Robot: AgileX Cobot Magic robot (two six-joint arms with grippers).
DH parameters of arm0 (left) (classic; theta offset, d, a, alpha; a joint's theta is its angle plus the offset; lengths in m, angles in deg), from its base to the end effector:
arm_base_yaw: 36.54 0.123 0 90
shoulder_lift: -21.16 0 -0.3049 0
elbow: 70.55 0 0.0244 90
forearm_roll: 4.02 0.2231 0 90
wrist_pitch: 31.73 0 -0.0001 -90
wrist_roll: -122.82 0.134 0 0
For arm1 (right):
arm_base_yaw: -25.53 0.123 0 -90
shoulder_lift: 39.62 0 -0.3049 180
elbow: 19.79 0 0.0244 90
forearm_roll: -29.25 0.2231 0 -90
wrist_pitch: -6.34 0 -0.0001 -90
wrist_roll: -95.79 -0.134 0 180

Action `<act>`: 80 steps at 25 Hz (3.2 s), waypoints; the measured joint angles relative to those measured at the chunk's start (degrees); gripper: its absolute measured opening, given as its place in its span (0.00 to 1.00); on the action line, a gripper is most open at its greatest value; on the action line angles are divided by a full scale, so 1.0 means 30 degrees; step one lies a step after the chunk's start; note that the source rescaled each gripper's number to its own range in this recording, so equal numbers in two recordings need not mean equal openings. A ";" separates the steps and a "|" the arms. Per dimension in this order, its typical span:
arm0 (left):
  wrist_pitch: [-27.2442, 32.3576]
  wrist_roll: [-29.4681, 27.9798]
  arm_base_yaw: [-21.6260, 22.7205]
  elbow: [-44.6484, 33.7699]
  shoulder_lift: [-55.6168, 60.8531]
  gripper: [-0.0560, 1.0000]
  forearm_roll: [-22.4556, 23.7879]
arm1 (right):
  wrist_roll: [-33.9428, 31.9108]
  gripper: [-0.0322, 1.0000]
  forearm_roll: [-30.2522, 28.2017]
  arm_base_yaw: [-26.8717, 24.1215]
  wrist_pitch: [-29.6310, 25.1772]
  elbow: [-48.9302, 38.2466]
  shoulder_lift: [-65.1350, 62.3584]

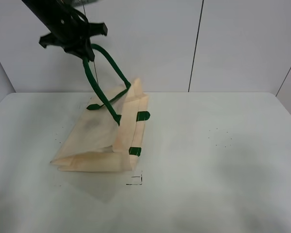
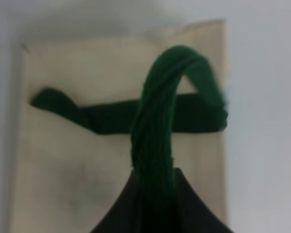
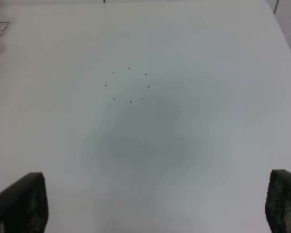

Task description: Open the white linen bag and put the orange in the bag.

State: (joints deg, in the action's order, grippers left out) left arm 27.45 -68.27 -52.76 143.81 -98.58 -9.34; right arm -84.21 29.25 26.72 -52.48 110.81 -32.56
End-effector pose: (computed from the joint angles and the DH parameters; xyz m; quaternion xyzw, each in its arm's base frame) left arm 0.4284 -0.1357 0.3213 0.0321 0.9510 -0.1157 0.2848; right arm -0.0090 -0.0002 0.2468 -0.0088 0.8447 0.0056 0.5352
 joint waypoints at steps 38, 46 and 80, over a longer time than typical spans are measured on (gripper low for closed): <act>0.0195 0.0725 0.3536 -0.1205 -0.3537 0.94 0.3423 | 0.0000 0.99 0.0157 0.0000 0.0000 0.0000 0.0000; 0.0827 0.0922 0.5552 -0.1205 -0.3520 0.93 0.3571 | 0.0000 0.99 0.0157 0.0000 0.0000 0.0000 0.0000; 0.1599 0.2159 0.5552 -2.5864 2.2765 0.92 0.3066 | 0.0000 0.99 0.0171 0.0000 0.0000 0.0000 0.0000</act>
State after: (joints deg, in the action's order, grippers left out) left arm 32.25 -61.80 -36.10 66.22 -30.28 -0.15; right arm -84.21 29.76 26.72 -52.48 110.81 -32.56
